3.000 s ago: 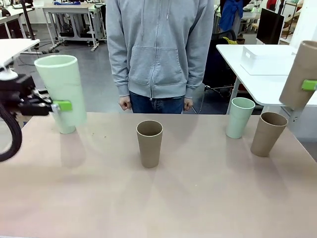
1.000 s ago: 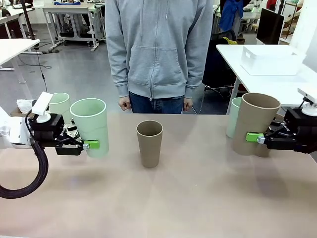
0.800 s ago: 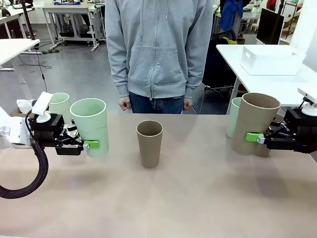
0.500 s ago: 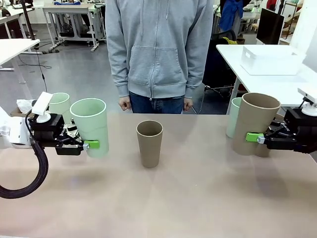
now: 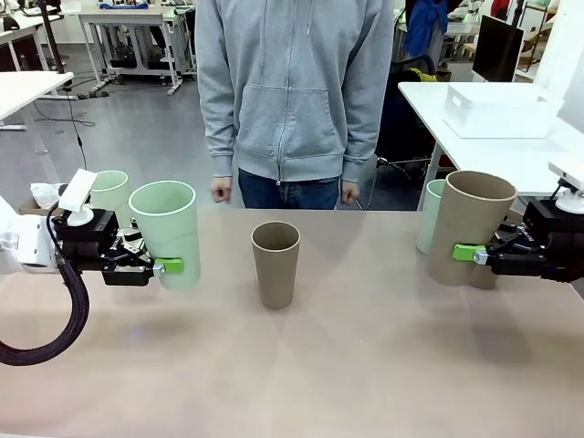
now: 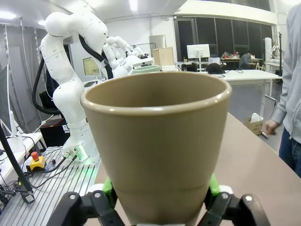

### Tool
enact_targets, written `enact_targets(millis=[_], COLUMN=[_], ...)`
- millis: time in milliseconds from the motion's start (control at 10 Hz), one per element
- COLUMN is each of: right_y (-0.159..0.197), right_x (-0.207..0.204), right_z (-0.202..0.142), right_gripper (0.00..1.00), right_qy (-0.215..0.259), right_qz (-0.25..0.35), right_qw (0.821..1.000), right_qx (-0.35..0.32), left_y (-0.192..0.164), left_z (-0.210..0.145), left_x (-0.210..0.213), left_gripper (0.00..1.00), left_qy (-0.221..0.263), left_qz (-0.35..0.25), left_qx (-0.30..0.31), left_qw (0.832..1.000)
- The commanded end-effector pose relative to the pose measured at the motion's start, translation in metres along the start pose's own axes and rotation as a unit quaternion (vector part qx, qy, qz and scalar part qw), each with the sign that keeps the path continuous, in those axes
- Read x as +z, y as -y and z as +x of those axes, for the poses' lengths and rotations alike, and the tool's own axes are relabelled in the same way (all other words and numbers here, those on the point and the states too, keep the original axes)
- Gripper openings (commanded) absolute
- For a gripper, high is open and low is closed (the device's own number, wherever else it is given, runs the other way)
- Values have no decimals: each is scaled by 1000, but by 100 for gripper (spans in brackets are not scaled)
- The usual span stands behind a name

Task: Stack the cups and store them in the basket.
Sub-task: Place the stack of Reusable plastic cups into the Pantry Basket.

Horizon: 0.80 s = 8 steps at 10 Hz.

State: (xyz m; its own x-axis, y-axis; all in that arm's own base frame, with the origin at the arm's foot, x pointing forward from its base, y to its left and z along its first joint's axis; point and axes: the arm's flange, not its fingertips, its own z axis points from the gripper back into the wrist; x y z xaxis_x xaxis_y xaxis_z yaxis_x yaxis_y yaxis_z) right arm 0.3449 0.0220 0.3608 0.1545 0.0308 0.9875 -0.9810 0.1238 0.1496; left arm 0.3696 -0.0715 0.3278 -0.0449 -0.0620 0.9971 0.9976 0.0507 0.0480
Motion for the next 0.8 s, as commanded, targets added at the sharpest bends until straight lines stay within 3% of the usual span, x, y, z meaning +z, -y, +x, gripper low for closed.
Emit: enact_targets(millis=[0,700], right_y=[0,0], right_x=[0,0], right_z=[0,0], right_gripper=[85,85], right_qy=[1,1], right_qz=[-1,-1], right_qw=[1000,1000], right_qx=[1,1], left_y=[0,0], left_z=[2,2], left_x=[-1,-1], left_gripper=[83,83], left_qy=[1,1], left_qz=[-1,-1], left_qx=[1,1], left_qw=[1000,1000])
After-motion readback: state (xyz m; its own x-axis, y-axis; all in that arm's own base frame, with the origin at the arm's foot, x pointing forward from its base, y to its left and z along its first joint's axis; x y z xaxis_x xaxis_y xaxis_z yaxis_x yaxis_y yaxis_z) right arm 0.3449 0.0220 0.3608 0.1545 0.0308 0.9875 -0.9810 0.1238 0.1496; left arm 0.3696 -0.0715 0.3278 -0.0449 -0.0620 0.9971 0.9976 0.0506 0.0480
